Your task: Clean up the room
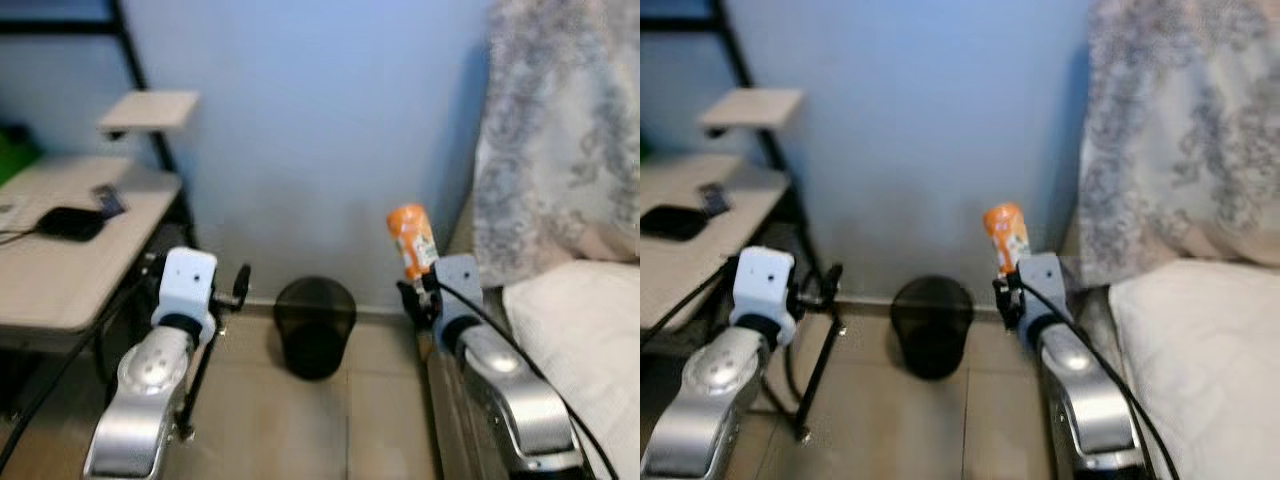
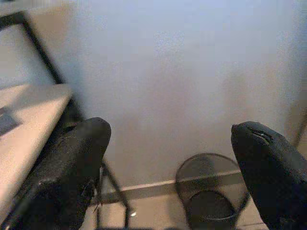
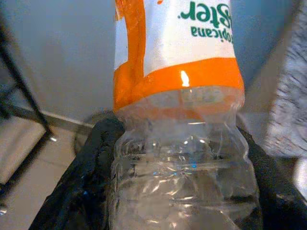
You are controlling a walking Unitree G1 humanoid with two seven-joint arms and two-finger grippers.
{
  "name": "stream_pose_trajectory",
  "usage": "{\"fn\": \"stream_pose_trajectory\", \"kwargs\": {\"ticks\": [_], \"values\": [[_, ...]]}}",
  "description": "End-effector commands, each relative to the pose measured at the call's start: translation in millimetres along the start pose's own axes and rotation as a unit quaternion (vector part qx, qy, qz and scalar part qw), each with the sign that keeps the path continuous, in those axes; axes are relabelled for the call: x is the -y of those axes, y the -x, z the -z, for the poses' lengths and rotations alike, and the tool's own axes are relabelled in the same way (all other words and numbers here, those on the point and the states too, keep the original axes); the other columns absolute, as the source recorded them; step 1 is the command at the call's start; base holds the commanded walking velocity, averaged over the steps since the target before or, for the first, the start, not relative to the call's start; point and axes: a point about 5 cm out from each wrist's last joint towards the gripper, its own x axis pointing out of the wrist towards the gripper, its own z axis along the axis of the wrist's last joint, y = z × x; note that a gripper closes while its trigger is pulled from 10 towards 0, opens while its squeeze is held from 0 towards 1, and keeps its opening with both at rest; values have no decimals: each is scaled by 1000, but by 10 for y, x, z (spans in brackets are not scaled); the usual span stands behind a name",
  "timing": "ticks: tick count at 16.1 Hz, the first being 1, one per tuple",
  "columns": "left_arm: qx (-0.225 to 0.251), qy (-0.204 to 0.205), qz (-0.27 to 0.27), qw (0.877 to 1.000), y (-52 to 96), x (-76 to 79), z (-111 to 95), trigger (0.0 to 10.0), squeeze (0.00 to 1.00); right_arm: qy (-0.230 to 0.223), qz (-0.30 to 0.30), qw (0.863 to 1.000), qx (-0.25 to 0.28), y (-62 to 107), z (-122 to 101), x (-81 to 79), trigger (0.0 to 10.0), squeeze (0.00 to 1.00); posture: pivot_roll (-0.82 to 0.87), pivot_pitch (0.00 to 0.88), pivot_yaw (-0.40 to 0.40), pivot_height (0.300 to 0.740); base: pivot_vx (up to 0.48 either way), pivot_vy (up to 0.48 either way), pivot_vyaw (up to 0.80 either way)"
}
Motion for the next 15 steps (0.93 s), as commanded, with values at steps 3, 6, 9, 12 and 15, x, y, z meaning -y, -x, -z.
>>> {"fn": "stream_pose_trajectory", "kwargs": {"ticks": [3, 6, 9, 12, 15], "values": [[6, -8, 1, 1000, 12, -24, -27, 10000, 0, 9, 1, 1000, 2, -12, -42, 8, 10000, 0, 82, 0, 28, 740, 399, 0, 0], [4, -10, 3, 1000, 15, -25, -19, 10000, 0, 13, -2, 1000, -1, -21, -37, 1, 10000, 0, 86, 0, 26, 740, 399, 0, 0], [3, -10, 4, 1000, 12, -23, -19, 10000, 0, 16, -5, 1000, -4, -32, -33, -6, 10000, 0, 86, 0, 26, 740, 398, 0, 0], [3, -11, 5, 1000, 6, -25, -18, 10000, 0, 21, -8, 1000, -6, -43, -27, -17, 10000, 0, 87, 0, 28, 740, 393, 0, 0], [2, -11, 8, 1000, -2, -12, -18, 10000, 0, 37, -12, 999, -11, -66, -28, -16, 10000, 0, 87, 0, 30, 740, 385, 0, 0]]}}
